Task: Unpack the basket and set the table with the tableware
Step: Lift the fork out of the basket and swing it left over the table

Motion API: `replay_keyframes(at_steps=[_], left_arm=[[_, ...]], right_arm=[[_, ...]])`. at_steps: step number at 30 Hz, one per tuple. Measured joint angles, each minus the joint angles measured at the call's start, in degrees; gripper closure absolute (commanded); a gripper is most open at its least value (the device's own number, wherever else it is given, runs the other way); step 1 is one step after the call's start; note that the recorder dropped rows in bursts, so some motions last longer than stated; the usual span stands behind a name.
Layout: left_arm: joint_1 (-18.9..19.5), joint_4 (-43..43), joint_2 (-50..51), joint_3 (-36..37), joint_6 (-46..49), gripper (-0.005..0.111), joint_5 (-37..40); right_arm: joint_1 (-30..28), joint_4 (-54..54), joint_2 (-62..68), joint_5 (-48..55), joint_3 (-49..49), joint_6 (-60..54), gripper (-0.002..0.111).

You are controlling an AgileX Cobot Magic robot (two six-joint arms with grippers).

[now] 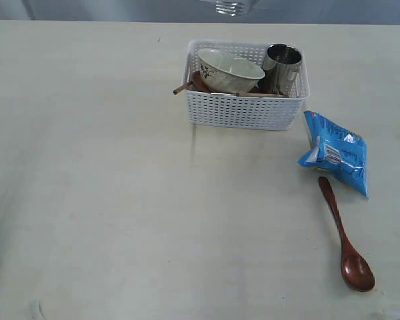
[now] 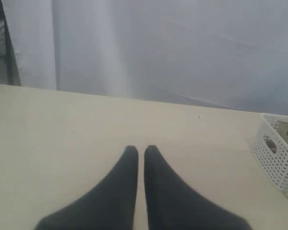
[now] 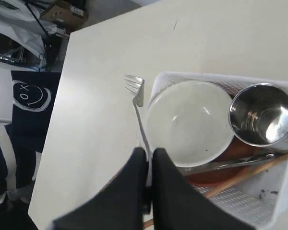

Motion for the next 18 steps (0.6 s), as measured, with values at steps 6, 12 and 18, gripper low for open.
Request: replay_keyframes(at_steps=[6,12,18], left_arm=[[0.0,0.0,0.0,0.0,0.0,0.101,0.0],[0.0,0.0,0.0,0.0,0.0,0.101,0.0],[0.0,0.0,0.0,0.0,0.0,0.101,0.0]], right_arm=[[0.6,0.3,-4.9,0.0,2.3,-0.5,0.109],[8.4,-2.0,-5.3,0.1,3.4,-0.6,0.109],[16.9,-5.8,-5.3,0.1,3.4,0.3,0.109]])
